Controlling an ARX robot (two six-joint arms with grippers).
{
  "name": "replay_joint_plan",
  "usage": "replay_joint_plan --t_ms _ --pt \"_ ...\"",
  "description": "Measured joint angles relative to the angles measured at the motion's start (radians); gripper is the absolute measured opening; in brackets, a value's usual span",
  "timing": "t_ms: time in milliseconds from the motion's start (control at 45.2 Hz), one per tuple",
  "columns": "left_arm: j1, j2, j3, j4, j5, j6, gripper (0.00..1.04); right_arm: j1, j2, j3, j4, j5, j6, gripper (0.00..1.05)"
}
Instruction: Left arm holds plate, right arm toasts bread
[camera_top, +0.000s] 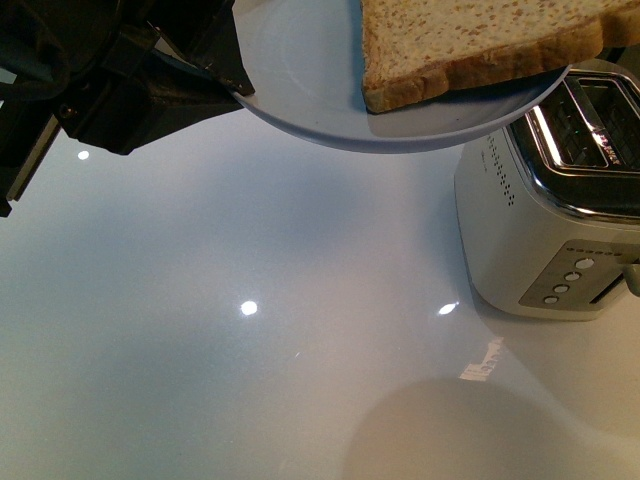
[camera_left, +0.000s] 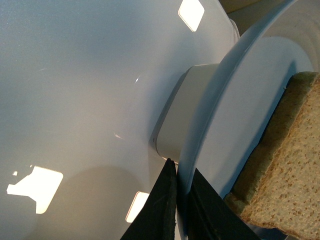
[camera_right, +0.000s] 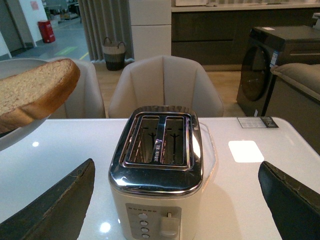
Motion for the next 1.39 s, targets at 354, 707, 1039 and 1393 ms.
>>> replay_joint_plan --t_ms 354,707,1039,1393 --pt "-0.001 0.000 0.000 0.000 -0.001 0.002 0.03 0.000 0.000 0.000 0.000 0.000 0.000 0.96" --pt "-0.004 -0.002 0.000 0.000 0.003 0.003 0.03 -0.244 0.446 0.263 -0.457 -0.457 -0.003 0.96" --pt "-0.002 -0.003 0.000 0.000 0.001 0.003 0.03 -0.263 0.687 0.423 -0.277 -0.484 0.198 0.96" --pt "-0.002 -0.003 0.000 0.000 -0.001 0.003 0.03 0.040 0.979 0.528 0.036 -0.349 0.489 0.96"
